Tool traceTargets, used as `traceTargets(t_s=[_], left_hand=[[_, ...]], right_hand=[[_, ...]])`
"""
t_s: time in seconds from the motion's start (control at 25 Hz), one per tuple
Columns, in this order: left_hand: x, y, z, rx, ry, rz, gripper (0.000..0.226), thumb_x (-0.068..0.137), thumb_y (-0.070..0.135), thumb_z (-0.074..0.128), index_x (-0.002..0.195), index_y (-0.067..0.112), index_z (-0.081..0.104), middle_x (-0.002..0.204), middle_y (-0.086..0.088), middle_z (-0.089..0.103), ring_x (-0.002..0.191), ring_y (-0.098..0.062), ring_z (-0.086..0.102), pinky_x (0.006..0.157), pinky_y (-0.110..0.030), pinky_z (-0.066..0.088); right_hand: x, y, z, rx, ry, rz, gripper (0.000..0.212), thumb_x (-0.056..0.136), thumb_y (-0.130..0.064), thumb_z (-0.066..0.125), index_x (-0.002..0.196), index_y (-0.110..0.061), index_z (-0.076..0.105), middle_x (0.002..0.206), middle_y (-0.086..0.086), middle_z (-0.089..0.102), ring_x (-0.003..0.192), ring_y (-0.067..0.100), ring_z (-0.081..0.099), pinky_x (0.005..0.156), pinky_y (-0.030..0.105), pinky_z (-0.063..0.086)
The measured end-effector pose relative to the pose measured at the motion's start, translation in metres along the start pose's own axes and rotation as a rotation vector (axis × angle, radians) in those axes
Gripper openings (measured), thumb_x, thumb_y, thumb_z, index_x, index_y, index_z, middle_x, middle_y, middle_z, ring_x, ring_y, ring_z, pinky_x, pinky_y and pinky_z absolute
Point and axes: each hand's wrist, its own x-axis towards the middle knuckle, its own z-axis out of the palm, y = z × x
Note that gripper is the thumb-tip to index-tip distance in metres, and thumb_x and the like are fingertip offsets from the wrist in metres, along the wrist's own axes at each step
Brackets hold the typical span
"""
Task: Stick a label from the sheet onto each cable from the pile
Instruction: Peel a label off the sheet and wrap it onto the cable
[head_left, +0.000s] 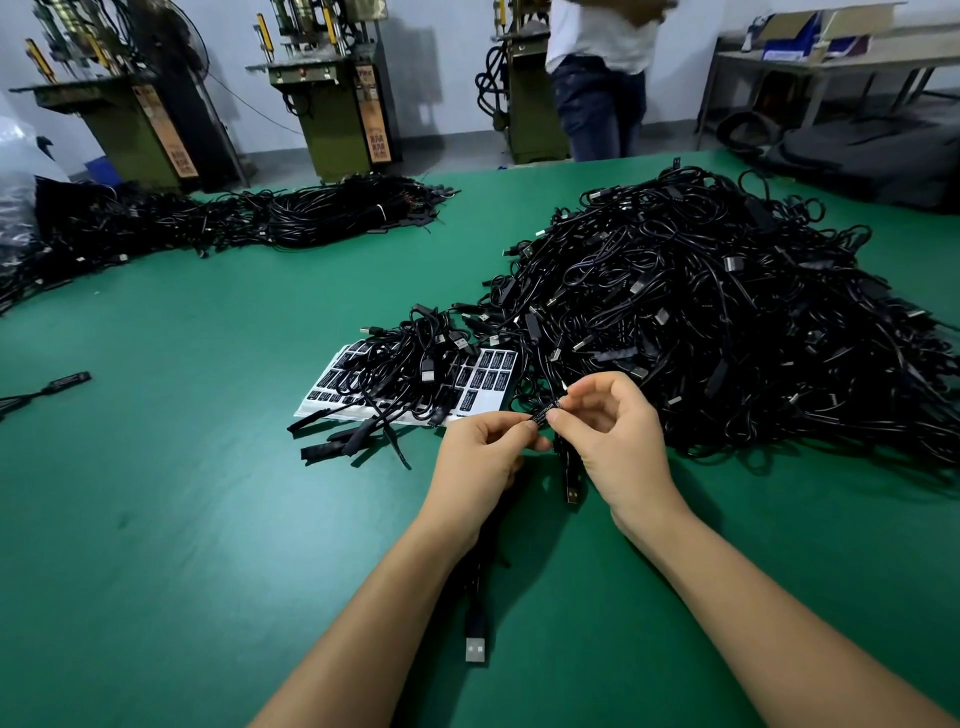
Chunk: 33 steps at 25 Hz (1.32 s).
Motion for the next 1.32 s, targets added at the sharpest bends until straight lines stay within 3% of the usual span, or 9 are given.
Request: traceTargets(t_s=[0.28,0.44,0.6,0.76,1.12,1.32], left_hand=[[-0.0003,0.0002,0.0002,0.015,-0.001,0.003,0.021,0.093,0.012,0.059,0.077,0.016,0.072,0.076,-0.005,0.073,0.042,-0.004,0.033,0.041,-0.014,0.029],[0.0003,-0.0013,0.0013,0.042,0.03,-0.001,0.024,0.09,0.014,0.061,0.071,0.019,0.073,0.078,-0.022,0.066,0.044,-0.008,0.031,0.044,-0.021,0.025],[0.0001,-0.0019,0.0013,0.036,0.037,0.0,0.022,0.089,0.013,0.061,0.072,0.018,0.074,0.076,-0.011,0.069,0.044,-0.006,0.033,0.043,-0.019,0.028],[0.0007,-0.0019,0.0004,0.058,0.03,0.001,0.02,0.089,0.013,0.062,0.073,0.017,0.073,0.078,-0.019,0.065,0.043,-0.007,0.031,0.043,-0.019,0.027],[0.0015,-0.0031,0.0015,0.079,0.069,-0.004,0.015,0.085,0.009,0.063,0.074,0.012,0.072,0.065,-0.008,0.061,0.041,-0.005,0.032,0.042,-0.018,0.027],[0.0004,-0.0026,0.0027,0.098,0.088,0.016,0.012,0.084,0.008,0.063,0.076,0.012,0.072,0.073,-0.009,0.069,0.04,0.0,0.037,0.043,-0.014,0.031]], right_hand=[[0.0008,-0.0017,0.0004,0.018,0.007,0.021,0.03,0.077,0.007,0.071,0.085,-0.017,0.057,0.079,-0.005,0.063,0.072,0.0,0.062,0.07,0.014,0.051],[-0.0008,-0.0014,0.0004,-0.004,0.001,0.018,0.029,0.078,0.006,0.071,0.086,-0.018,0.056,0.078,-0.005,0.064,0.072,0.002,0.063,0.069,0.016,0.051],[-0.0018,-0.0027,0.0004,-0.046,-0.003,-0.002,0.028,0.079,0.004,0.071,0.088,-0.018,0.056,0.081,-0.003,0.064,0.073,0.004,0.063,0.071,0.017,0.052],[-0.0017,-0.0044,0.0009,-0.075,-0.006,-0.015,0.028,0.079,0.004,0.07,0.088,-0.018,0.056,0.081,-0.003,0.064,0.072,0.004,0.064,0.07,0.017,0.052],[-0.0048,-0.0057,0.0023,-0.193,0.008,-0.061,0.033,0.079,0.001,0.071,0.087,-0.025,0.054,0.082,-0.006,0.063,0.076,0.007,0.063,0.075,0.021,0.051],[-0.0073,-0.0054,0.0046,-0.279,0.036,-0.106,0.035,0.08,-0.003,0.072,0.088,-0.03,0.052,0.082,-0.009,0.063,0.077,0.006,0.063,0.075,0.022,0.051]])
